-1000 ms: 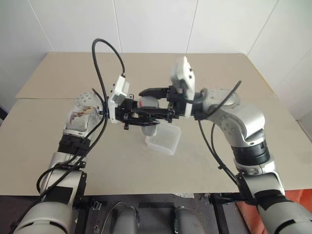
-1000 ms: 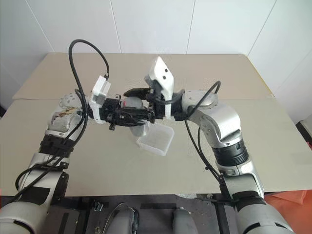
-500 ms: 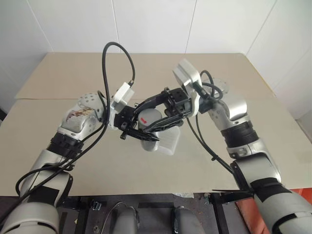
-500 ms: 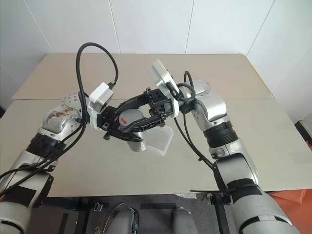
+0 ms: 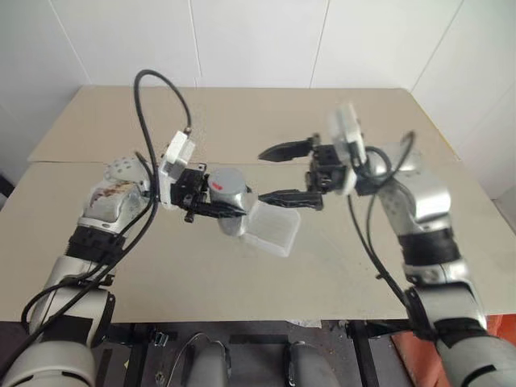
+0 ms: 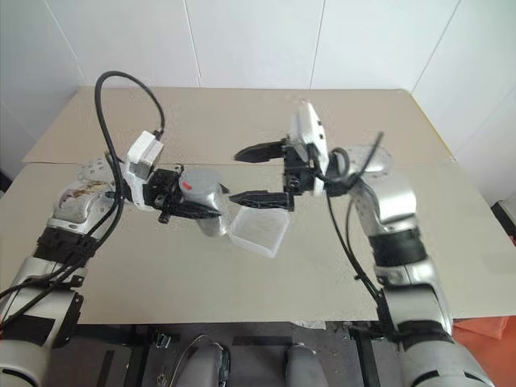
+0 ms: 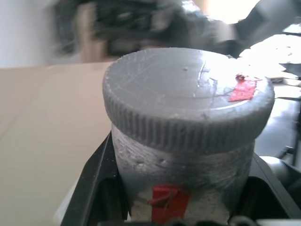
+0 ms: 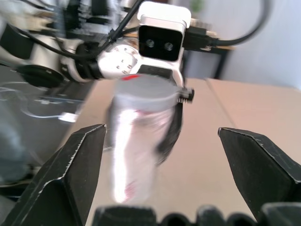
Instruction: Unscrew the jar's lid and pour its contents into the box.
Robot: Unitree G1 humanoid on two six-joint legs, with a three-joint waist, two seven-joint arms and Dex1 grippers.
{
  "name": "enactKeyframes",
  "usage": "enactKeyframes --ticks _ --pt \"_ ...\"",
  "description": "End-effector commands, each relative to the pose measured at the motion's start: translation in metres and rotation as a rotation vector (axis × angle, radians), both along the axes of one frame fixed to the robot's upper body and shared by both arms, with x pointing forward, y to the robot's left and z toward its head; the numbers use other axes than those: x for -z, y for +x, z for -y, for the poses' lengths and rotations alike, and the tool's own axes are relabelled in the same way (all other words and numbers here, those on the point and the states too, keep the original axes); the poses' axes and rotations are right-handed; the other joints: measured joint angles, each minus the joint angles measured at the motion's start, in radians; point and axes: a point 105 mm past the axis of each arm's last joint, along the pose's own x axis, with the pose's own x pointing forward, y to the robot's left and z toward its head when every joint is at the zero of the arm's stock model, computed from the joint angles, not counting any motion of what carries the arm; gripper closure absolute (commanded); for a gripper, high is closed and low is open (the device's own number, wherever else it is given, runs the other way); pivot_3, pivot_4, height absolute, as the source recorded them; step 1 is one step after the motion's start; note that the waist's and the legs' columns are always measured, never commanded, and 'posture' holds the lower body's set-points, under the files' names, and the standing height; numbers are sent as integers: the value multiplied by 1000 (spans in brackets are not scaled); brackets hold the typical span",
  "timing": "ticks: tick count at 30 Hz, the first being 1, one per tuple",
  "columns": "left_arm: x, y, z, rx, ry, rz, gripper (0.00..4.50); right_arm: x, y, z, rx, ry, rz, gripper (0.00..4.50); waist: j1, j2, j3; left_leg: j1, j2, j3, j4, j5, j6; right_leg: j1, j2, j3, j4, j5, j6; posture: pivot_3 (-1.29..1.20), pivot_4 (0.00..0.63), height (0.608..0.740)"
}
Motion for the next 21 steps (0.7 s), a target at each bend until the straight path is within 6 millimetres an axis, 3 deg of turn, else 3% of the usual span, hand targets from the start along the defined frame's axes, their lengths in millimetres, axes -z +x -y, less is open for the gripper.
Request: enactKeyframes --ticks 1,10,17,21 --pt "-9 8 1 -77 -23 75 2516 -20 -12 -16 74 47 69 50 -2 0 0 0 0 0 0 0 0 0 0 0 0 0 0 0 150 740" --pt "-9 8 12 -64 -55 80 2516 -18 -3 -59 200 48 38 50 -2 0 0 1 0 0 0 0 0 0 1 0 0 0 0 0 150 740" --pt "-9 6 15 -53 -56 84 2516 -13 12 -71 253 43 1 50 0 0 0 0 0 0 0 0 0 0 0 0 0 0 0 0 150 740" --pt "-9 4 13 -50 -53 86 2516 -14 18 -67 255 61 -29 50 -2 0 0 0 0 0 0 0 0 0 0 0 1 0 0 0 150 740"
